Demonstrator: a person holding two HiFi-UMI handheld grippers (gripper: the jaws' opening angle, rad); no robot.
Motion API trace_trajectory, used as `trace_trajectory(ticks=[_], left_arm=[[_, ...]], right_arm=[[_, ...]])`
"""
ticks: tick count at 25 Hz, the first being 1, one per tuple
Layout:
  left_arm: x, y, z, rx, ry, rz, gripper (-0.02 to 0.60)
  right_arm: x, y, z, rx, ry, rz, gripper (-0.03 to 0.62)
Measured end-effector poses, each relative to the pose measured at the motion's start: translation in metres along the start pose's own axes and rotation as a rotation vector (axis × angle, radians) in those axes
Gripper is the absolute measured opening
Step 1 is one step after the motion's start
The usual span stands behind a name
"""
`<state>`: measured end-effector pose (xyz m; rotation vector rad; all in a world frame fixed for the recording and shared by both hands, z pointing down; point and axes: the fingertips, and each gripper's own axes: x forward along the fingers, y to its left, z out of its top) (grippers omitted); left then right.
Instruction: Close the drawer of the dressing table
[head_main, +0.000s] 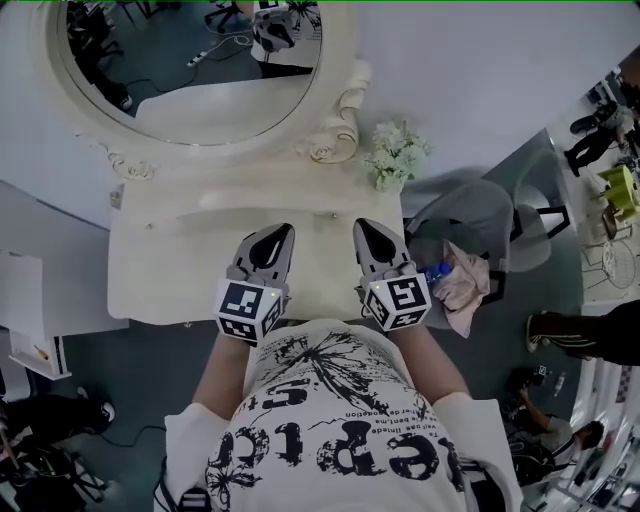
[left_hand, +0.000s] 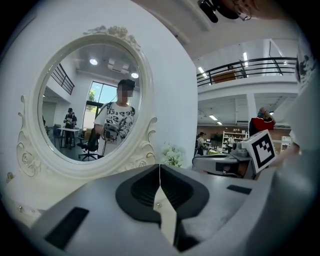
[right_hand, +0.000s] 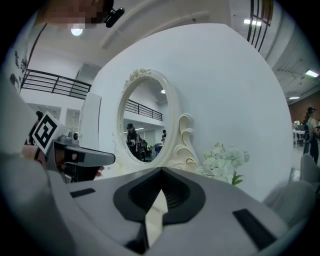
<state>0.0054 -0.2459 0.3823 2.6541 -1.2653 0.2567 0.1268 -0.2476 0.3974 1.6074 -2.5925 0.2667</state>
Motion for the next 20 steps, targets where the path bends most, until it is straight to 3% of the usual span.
trace_trajectory(ticks=[20], left_arm=[[0.0037,0.0068,-0.007,-0.029,0.027,0.008,0.02]], right_arm=[[0.0007,0.0005,0.0032,-0.036,-0.02,-0.014,0.017]])
